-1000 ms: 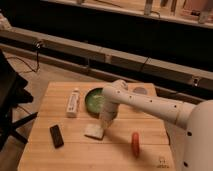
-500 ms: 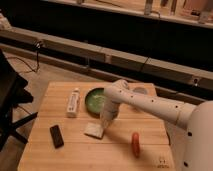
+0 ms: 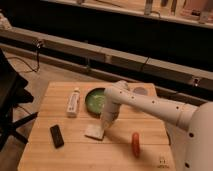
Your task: Wipe the white sponge on the table
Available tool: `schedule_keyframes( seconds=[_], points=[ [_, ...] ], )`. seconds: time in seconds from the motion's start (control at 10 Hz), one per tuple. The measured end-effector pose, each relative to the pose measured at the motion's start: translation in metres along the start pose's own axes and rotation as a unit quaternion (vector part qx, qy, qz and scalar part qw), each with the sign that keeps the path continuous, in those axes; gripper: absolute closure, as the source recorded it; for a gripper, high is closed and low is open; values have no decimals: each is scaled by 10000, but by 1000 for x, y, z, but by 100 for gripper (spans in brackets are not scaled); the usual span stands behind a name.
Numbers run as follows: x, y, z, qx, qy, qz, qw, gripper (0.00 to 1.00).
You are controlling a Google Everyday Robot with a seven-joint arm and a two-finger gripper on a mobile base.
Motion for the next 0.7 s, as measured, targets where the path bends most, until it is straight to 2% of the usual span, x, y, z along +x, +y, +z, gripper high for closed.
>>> schedule_keyframes(
  seconds=[0.3, 0.4, 0.6, 0.7],
  points=[
    [-3, -2, 1, 15, -29, -4, 10000, 78],
    [-4, -1, 2, 13, -47, -27, 10000, 82],
    [-6, 0, 3, 0, -73, -32, 10000, 98],
    [-5, 0, 3, 0, -89, -13, 10000, 99]
  ],
)
